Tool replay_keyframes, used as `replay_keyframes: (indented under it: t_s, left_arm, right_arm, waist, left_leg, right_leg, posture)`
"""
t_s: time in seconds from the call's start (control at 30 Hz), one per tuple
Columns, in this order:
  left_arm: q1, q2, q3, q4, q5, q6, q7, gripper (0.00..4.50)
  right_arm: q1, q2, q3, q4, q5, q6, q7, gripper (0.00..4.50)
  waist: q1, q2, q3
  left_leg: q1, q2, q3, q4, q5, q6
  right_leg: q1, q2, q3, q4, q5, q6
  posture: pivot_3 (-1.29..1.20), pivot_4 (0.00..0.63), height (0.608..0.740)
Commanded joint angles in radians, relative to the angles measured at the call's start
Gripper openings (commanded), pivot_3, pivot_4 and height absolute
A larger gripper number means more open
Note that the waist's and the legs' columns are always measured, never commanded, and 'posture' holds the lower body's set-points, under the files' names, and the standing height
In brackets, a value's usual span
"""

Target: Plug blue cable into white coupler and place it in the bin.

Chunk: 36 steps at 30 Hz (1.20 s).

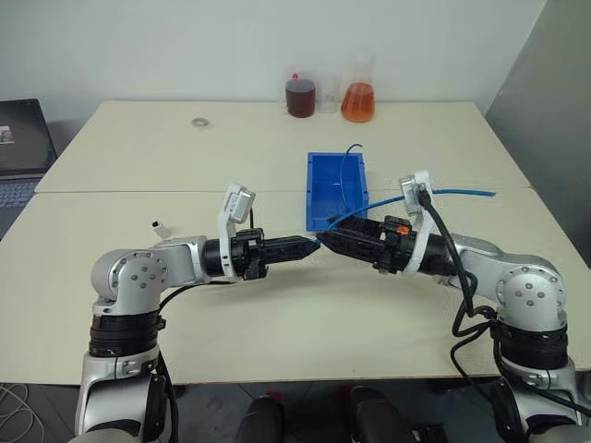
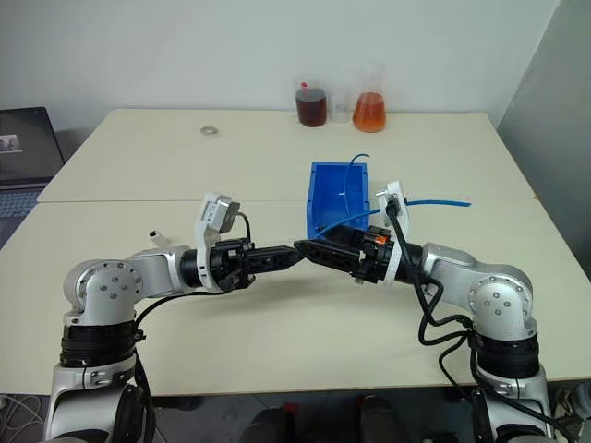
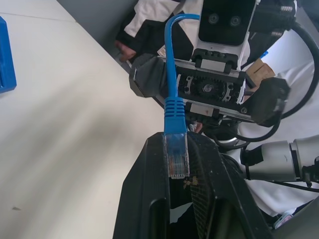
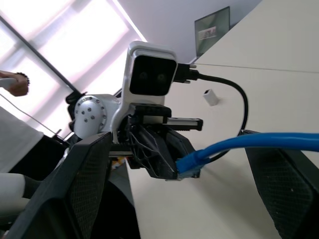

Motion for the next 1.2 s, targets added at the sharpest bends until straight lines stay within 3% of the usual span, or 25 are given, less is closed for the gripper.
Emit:
replay_keyframes:
  t_s: [0.03,0.47,0.67,1.2]
  left_arm:
    - [-0.024,0.010,-0.008,-0.008,-0.024,-0.019,-0.026,0.25]
    - [-0.040,0.017,-0.005,-0.007,-0.047,0.002,-0.026,0.25]
    - [-0.028,0.027,-0.002,-0.020,-0.065,0.006,-0.017,0.25]
    - [-0.028,0.048,-0.011,-0.010,-0.049,-0.024,-0.020,0.25]
  right_arm:
    - [-0.036,-0.014,-0.013,0.021,0.153,0.046,-0.013,4.34]
    - [-0.053,-0.033,0.045,0.084,0.041,0.023,0.075,4.34]
    - [-0.053,-0.039,0.035,0.102,0.008,0.018,0.104,3.39]
    - [-0.032,-0.042,0.019,0.095,0.009,0.015,0.087,3.39]
  waist:
    - [0.000,0.000,0.000]
    - [-0.001,0.000,0.000]
    - [-0.001,0.000,0.000]
    - [-0.001,0.000,0.000]
  left_leg:
    - [0.000,0.000,0.000,0.000,0.000,0.000]
    - [0.000,0.000,0.000,0.000,0.000,0.000]
    - [0.000,0.000,0.000,0.000,0.000,0.000]
    - [-0.001,0.000,0.000,0.000,0.000,0.000]
  right_leg:
    - [0.000,0.000,0.000,0.000,0.000,0.000]
    - [0.000,0.000,0.000,0.000,0.000,0.000]
    - [0.000,0.000,0.000,0.000,0.000,0.000]
    - [0.000,0.000,0.000,-0.001,0.000,0.000]
  posture:
    - [0.00,0.150,0.740]
    - [0.00,0.150,0.740]
    - [0.00,0.150,0.740]
    - [0.00,0.150,0.740]
